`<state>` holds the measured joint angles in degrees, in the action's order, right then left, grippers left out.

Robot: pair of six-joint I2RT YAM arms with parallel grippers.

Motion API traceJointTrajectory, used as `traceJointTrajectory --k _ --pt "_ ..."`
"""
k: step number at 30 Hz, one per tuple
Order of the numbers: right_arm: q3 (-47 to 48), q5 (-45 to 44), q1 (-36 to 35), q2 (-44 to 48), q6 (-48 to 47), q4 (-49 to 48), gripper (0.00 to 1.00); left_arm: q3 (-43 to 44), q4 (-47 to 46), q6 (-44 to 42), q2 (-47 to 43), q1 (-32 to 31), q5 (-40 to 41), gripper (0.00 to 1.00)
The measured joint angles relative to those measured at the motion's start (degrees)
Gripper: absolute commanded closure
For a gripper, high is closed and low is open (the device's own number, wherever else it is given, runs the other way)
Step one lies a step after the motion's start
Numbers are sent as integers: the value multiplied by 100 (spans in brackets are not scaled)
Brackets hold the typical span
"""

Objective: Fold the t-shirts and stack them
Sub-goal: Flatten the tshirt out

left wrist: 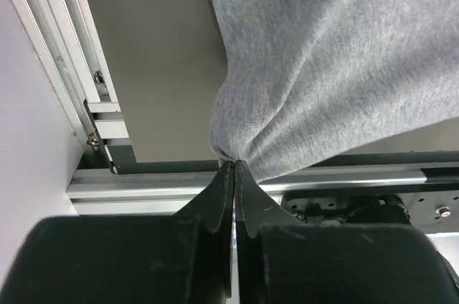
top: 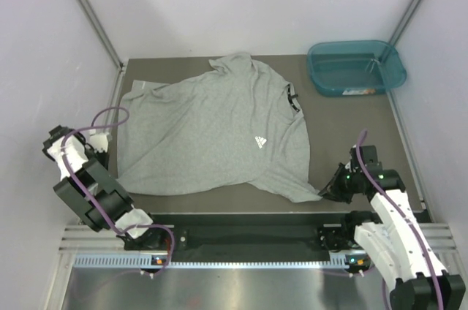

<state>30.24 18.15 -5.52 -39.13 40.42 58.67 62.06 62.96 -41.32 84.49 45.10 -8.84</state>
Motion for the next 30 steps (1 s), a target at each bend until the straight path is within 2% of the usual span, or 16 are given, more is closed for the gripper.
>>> traceJointTrajectory --k 5,6,7,9,11,14,17,18,20,21,22,26,30 --pt "68 -492 0 -531 -186 -398 100 -79 -286 31 -2 2 26 99" --pt "70 -520 0 -645 -186 -494 100 -79 -345 52 -2 2 -9 91" --pt "96 -533 0 -787 -181 -610 100 -72 -389 66 -2 2 -61 64" --pt "188 -551 0 -1097 -168 -874 100 -31 -442 81 -2 2 -221 40" --pt "289 -557 0 -1453 -151 -1276 100 11 -533 125 -26 -17 -437 23" --pt "372 -577 0 -1965 -85 -1902 100 136 -640 282 -120 -199 -691 20" --pt "468 -619 0 -2524 22 -2437 100 483 -697 540 -168 -732 -778 25" --pt "520 -627 0 -2747 57 -2623 100 619 -756 614 -186 -994 -802 33" --pt "623 -651 0 -3147 146 -2959 100 820 -898 789 -258 -1613 -804 43" --pt "675 -658 0 -3316 197 -3106 100 887 -1036 898 -330 -2065 -850 48" --pt "721 -671 0 -3442 234 -3220 100 911 -1204 1040 -411 -2599 -914 49" --pt "1010 -678 -2 -4135 463 -3698 100 933 -1825 1467 -568 -5158 -1001 50" --pt "1222 -697 -2 -4566 673 -4026 100 1023 -2159 1657 -164 -7672 -1005 51"
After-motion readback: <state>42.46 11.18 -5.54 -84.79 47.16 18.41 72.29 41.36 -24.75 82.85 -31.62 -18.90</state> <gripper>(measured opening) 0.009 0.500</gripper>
